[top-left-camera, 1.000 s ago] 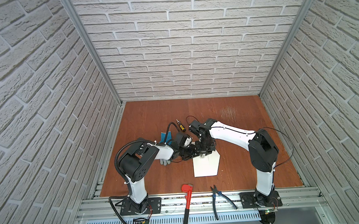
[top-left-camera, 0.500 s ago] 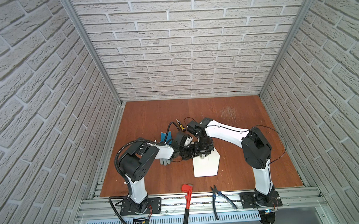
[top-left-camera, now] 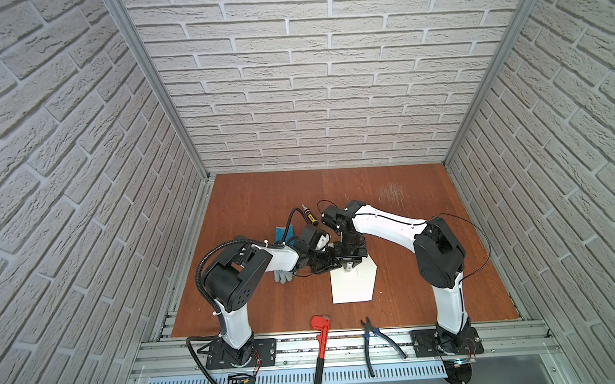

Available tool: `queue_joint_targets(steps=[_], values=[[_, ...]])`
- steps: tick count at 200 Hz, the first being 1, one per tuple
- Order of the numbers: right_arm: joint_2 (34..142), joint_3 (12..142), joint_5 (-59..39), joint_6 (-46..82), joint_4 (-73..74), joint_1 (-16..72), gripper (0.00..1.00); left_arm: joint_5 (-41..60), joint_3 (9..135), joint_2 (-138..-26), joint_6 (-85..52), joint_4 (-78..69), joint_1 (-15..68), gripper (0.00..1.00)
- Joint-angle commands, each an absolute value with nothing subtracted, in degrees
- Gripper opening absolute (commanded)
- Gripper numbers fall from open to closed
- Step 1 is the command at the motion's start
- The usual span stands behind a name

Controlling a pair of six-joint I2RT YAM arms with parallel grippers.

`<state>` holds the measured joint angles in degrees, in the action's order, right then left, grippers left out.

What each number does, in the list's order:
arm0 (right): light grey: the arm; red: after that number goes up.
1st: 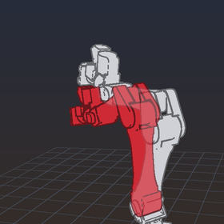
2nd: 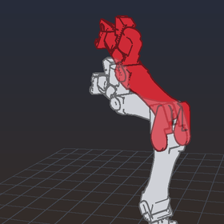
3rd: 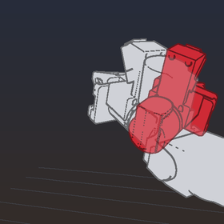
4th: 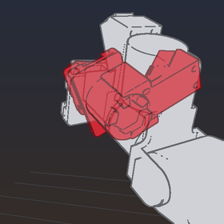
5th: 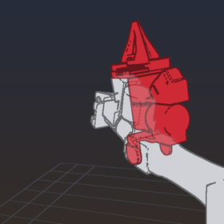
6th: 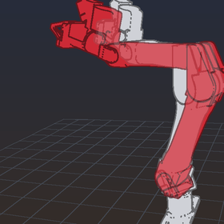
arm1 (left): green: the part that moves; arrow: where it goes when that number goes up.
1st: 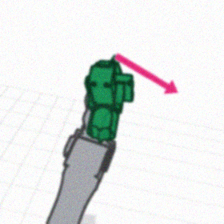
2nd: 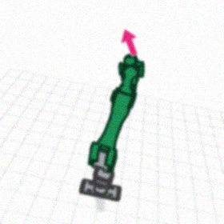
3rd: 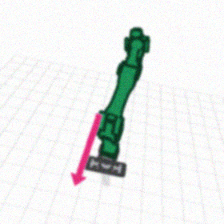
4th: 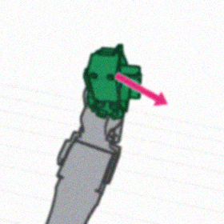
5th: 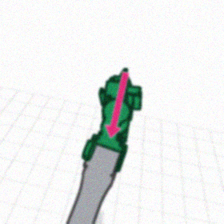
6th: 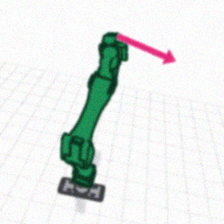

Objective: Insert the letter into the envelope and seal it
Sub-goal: 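Press the glue stick onto the flap while the left gripper holds the envelope, then rub the glue stick along the flap while the left gripper holds the envelope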

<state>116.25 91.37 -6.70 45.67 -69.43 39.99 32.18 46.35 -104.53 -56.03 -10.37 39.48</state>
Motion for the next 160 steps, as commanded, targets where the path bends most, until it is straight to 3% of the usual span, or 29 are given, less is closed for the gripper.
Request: queue_joint_targets(steps=[1,160], values=[[119.1,87.3,0.5,46.2,-72.3,38.4,0.05,28.6,45.5,-107.1,-54.4,-2.5,38.9,0.0],[117.3,86.4,1.1,46.2,-73.5,37.5,0.05,29.4,46.2,-107.7,-53.4,-1.1,38.1,0.0]])
